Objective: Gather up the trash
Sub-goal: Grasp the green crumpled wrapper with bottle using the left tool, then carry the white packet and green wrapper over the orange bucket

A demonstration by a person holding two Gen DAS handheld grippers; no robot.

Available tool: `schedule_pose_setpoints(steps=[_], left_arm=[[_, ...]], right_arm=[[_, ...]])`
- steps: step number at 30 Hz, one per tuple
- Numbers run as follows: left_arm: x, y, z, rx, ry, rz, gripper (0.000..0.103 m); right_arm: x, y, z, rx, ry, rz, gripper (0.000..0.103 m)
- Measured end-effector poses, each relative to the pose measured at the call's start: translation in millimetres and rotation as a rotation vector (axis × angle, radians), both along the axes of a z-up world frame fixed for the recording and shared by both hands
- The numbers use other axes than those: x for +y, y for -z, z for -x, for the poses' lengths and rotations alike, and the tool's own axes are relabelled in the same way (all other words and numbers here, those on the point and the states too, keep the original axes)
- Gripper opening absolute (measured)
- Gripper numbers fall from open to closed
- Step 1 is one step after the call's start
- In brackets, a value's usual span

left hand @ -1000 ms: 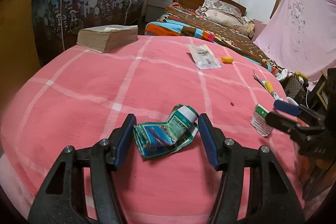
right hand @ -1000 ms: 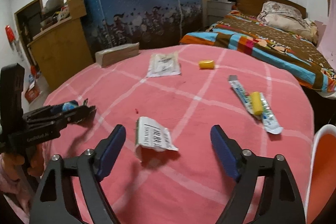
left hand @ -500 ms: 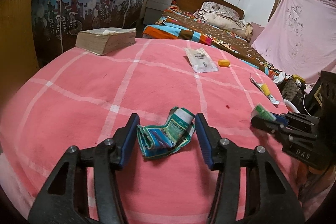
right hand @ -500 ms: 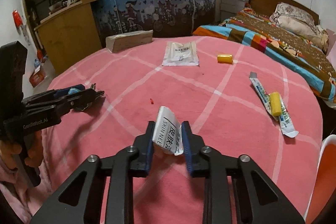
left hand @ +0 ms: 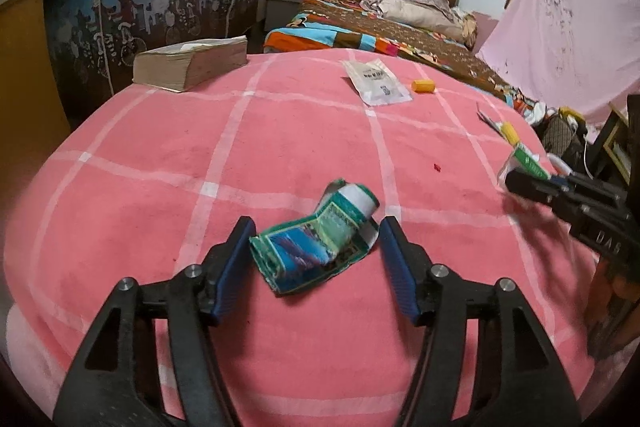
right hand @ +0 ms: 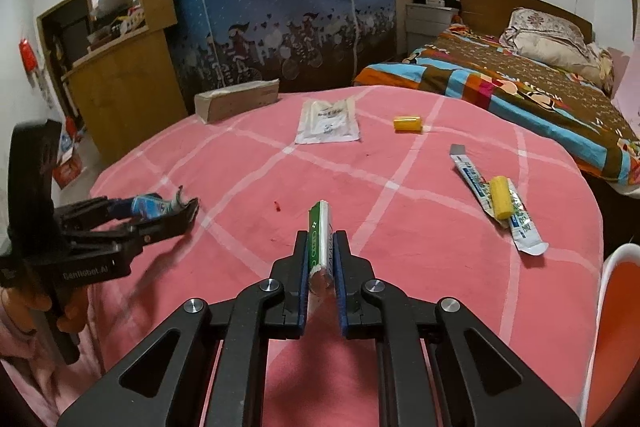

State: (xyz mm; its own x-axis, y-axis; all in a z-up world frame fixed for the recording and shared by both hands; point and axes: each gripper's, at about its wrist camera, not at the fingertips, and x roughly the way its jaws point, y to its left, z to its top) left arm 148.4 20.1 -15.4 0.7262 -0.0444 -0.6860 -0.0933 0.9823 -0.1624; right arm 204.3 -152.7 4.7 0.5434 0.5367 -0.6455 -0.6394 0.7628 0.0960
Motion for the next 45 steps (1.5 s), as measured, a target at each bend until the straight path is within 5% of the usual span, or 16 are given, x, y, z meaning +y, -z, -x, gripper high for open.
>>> schedule_pose_setpoints(steps=[8,11,12,18,23,31,45], left_arm=[[-2.0,-3.5,4.6,-0.008,0.001,0.004,0.029],[-4.9,-6.7,6.2,-0.020,0.012,-0.001,0.014],[-7.7,-7.3,6.9,-0.023,0.020,-0.016,0.001],[-16.2,-12.4,9.9,-0.040,0.033,-0.065,0.000],[-8.9,-13.9,11.5,-0.038,0.023,-0.006,0.000],[-24.5,-31.3,22.4,-0.159,0.036,-0.006,0.000],[-87.0,-94.9,6.9,-0.431,0.181,0.042,0.000]], right_arm=[[-5.8,-1.8,1.1,-0.005,0.018,-0.020,0.009],[-7.4,-2.8,2.2,-0.011,0.021,-0.025,0.009],[-8.1,-3.1,2.4,-0.013,0.023,-0.027,0.009],[-13.7,-6.2,4.8,-0.026,0.032,-0.047,0.009],[-17.6,-7.4,6.7,-0.032,0.035,-0.053,0.009],[-24.5,-14.9,14.2,-0.090,0.058,-0.076,0.009],[-87.7,-54.6,37.8,-0.394,0.258,-0.262,0.009]])
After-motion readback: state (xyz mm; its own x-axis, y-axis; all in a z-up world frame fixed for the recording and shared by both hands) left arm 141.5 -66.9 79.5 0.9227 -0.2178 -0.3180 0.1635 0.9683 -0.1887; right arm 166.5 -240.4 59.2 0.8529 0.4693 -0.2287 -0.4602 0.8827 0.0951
